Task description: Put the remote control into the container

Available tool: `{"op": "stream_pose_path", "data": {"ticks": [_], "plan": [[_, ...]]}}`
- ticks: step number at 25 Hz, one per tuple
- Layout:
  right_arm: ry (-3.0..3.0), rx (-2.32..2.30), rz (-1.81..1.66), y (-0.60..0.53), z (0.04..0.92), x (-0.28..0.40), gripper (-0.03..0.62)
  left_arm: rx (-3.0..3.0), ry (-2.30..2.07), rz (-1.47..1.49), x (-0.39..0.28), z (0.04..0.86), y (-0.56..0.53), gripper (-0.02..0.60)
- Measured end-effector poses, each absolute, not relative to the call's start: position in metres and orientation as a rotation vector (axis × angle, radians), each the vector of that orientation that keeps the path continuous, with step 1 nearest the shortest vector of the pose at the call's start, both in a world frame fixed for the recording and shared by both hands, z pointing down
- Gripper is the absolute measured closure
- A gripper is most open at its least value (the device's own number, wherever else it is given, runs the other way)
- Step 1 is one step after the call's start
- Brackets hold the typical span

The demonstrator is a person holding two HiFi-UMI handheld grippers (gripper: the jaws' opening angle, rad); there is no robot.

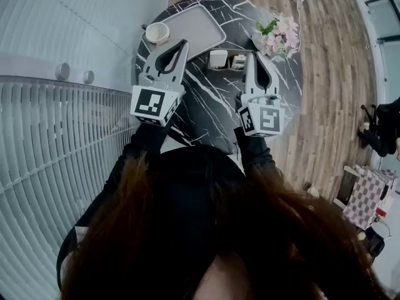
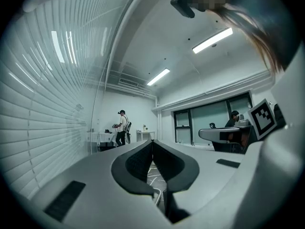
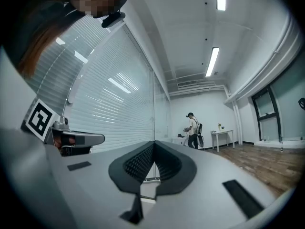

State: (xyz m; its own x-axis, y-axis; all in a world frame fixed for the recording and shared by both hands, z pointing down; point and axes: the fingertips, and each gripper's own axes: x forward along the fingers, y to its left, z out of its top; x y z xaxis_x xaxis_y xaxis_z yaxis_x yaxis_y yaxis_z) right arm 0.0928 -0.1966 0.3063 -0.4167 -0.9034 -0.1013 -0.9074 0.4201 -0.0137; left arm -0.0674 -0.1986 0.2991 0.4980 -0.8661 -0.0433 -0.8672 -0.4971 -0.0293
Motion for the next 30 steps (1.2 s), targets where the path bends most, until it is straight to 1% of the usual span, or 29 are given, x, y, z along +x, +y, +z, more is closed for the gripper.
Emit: {"op": "stream_pose_path", "data": {"ticks": [15, 30], "plan": [[2.548, -1.680, 0.003, -0.183, 0.310, 0.096, 0.577, -2.683, 1.555, 0.027, -0.068, 0.305, -0.188, 0.572], [2.516, -1.723, 0.036, -0.183, 0.298, 0.106, 0.577, -2.682, 1.538, 0.050, -0.066, 0.297, -0.184, 0.572]]}}
